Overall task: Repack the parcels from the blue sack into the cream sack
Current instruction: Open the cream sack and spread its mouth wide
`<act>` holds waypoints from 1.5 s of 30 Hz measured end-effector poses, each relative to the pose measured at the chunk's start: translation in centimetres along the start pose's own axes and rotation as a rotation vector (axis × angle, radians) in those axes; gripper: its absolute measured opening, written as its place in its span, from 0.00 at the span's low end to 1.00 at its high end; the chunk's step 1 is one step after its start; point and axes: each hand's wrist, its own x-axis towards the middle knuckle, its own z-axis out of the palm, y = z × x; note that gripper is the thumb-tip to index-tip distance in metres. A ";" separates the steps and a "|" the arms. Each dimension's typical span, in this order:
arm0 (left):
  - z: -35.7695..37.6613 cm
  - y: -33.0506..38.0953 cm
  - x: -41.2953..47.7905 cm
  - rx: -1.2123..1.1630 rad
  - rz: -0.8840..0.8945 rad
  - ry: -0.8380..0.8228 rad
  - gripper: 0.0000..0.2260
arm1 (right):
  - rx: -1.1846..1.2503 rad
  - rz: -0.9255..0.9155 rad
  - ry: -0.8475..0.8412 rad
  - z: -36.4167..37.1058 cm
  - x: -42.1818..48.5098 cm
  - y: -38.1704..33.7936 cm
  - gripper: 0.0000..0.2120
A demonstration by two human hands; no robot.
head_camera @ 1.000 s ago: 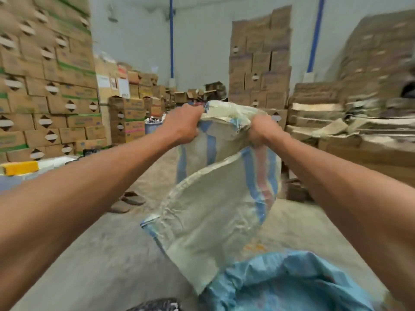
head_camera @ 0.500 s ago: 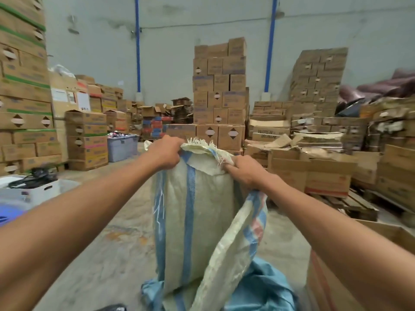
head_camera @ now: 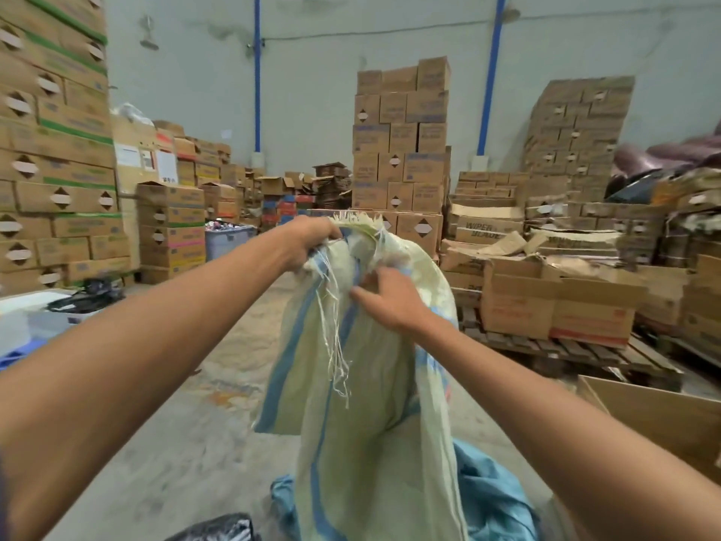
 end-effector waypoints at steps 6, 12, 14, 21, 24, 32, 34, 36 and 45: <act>-3.4 2.7 -0.6 -0.212 -0.082 -0.068 0.09 | -0.042 -0.084 -0.168 3.0 4.4 -3.4 0.48; -9.9 1.9 1.2 0.173 0.030 0.108 0.16 | -0.240 -0.103 -0.295 1.4 8.9 -6.1 0.07; -12.1 0.8 1.5 0.513 0.076 0.153 0.41 | -0.296 -0.113 -0.336 1.9 10.5 -6.7 0.05; -18.5 -5.4 5.9 1.320 0.102 0.209 0.28 | -0.339 0.119 -0.265 5.1 13.8 -2.1 0.09; -19.9 -7.3 8.1 1.225 0.129 0.380 0.11 | -0.234 0.281 -0.177 6.2 14.6 0.8 0.14; -19.3 -6.5 13.5 0.237 -0.021 0.368 0.07 | -0.204 0.475 0.116 2.6 19.1 -0.4 0.17; -19.5 -3.8 13.8 0.021 -0.010 0.320 0.10 | -0.179 0.495 0.301 0.0 20.1 -1.7 0.13; -19.2 0.0 12.4 -0.050 0.136 0.402 0.04 | -0.004 0.496 0.477 -3.1 20.9 -3.5 0.11; -12.6 -12.9 1.2 0.528 0.580 0.830 0.03 | 0.220 0.369 0.656 6.4 3.0 0.0 0.23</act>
